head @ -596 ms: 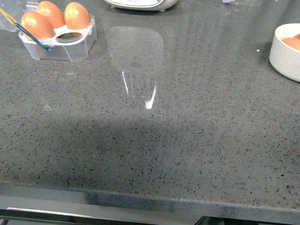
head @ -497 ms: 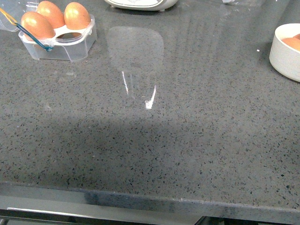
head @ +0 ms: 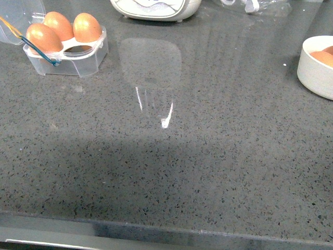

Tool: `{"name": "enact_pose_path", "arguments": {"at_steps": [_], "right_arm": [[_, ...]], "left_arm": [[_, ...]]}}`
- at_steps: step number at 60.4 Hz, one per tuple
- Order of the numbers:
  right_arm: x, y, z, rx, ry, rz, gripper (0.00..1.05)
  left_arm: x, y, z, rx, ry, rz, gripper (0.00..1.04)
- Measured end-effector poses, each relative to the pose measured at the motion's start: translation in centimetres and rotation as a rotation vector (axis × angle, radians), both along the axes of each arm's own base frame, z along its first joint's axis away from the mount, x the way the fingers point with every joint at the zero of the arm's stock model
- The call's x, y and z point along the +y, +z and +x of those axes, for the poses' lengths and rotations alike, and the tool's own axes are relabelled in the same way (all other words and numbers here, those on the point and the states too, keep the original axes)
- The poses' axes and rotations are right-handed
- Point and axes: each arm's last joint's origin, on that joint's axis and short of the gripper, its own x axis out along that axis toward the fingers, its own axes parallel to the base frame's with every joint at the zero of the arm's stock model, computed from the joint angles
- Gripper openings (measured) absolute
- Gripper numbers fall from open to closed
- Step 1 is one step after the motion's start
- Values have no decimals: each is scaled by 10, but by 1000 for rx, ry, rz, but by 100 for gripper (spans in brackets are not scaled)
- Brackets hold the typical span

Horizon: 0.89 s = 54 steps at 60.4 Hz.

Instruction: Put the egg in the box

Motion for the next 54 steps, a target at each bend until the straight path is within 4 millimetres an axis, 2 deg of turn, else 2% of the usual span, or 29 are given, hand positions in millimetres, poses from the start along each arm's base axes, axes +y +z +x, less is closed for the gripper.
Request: {"name": "enact_pose_path", "arguments": {"at_steps": [38, 44, 49, 54], "right_arm": [[0, 0, 0, 0, 0, 0, 97], [1, -1, 1, 71, -60, 29, 97], [2, 6, 4, 65, -61, 35, 97], [2, 23, 11, 16, -51, 40, 97]], "left_arm": [[0, 0, 0, 0, 0, 0, 98], [0, 0, 0, 0, 0, 0, 98], [0, 0, 0, 0, 0, 0, 98], [0, 0, 0, 0, 0, 0, 98]]}}
